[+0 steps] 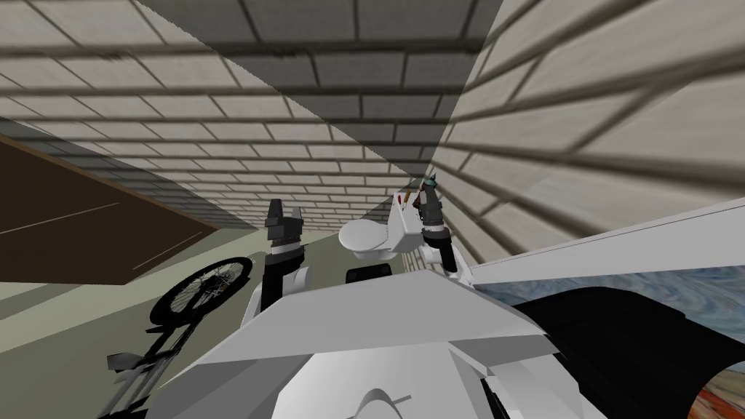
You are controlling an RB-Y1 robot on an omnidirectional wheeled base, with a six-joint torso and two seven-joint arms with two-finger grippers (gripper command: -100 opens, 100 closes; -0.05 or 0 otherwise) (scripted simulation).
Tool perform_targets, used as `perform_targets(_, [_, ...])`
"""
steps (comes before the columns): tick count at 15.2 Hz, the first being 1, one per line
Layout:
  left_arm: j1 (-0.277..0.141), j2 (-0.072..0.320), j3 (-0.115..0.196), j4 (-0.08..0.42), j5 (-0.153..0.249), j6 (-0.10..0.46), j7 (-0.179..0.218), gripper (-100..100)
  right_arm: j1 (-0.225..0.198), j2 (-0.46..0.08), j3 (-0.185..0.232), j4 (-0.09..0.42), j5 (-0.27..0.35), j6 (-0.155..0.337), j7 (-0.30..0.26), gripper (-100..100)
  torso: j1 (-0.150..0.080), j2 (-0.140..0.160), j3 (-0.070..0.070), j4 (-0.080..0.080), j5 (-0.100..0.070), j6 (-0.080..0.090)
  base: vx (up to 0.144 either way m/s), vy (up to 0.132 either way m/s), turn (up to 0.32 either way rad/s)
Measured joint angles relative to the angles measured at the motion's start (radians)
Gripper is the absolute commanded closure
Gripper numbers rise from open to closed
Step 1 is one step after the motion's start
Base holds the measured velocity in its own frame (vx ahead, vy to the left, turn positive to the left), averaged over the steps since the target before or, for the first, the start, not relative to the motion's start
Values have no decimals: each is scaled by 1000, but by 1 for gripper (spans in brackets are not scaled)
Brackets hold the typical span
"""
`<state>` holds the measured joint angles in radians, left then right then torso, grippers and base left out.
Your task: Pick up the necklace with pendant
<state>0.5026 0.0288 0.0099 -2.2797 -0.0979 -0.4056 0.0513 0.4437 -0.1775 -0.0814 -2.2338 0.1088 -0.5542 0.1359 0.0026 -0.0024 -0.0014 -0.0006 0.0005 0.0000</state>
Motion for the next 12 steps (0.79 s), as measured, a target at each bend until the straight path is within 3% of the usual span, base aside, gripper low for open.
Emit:
perform_targets(3, [0, 0, 0, 0, 0, 0, 0, 0, -19, -67, -24, 44, 33, 33, 37, -100, 2, -2, -1, 0, 1, 0, 54, 74, -53])
perform_targets(12, [0, 0, 0, 0, 0, 0, 0, 0, -62, -162, -69, 186, 156, 124, 177, -100, 2, -2, -1, -1, 1, 0, 57, 79, -52])
